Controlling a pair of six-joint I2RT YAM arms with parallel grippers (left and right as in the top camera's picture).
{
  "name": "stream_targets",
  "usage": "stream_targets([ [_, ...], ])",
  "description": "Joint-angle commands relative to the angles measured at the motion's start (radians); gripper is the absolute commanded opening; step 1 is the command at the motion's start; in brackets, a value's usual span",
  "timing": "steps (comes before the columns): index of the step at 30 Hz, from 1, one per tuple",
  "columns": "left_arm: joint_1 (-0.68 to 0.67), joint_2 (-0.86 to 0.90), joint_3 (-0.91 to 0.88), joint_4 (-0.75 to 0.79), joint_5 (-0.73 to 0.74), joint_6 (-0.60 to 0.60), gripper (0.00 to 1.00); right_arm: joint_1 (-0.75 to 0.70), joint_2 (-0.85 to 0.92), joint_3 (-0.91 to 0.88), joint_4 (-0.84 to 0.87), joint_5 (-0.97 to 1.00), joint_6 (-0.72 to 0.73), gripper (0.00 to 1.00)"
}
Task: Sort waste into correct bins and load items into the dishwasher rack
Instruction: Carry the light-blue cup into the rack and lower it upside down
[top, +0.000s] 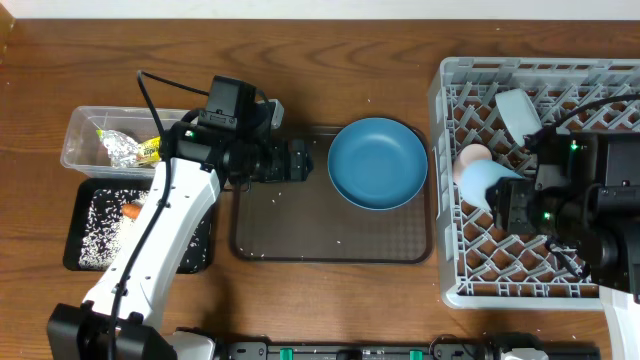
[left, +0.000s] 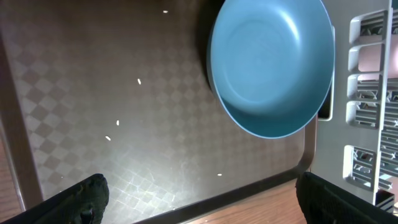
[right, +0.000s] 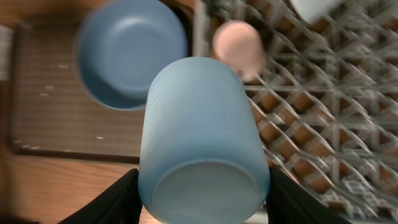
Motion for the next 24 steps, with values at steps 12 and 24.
stream_targets([
  [12, 0.003, 0.001, -0.004, -0.003, -0.153, 0.009, 1.0, -0.008, 0.005, 0.017, -0.151, 0.093, 0.121, 0.13],
  [24, 0.003, 0.001, -0.004, -0.003, -0.162, 0.009, 1.0, -0.006, 0.006, -0.091, -0.064, 0.093, 0.132, 0.13],
])
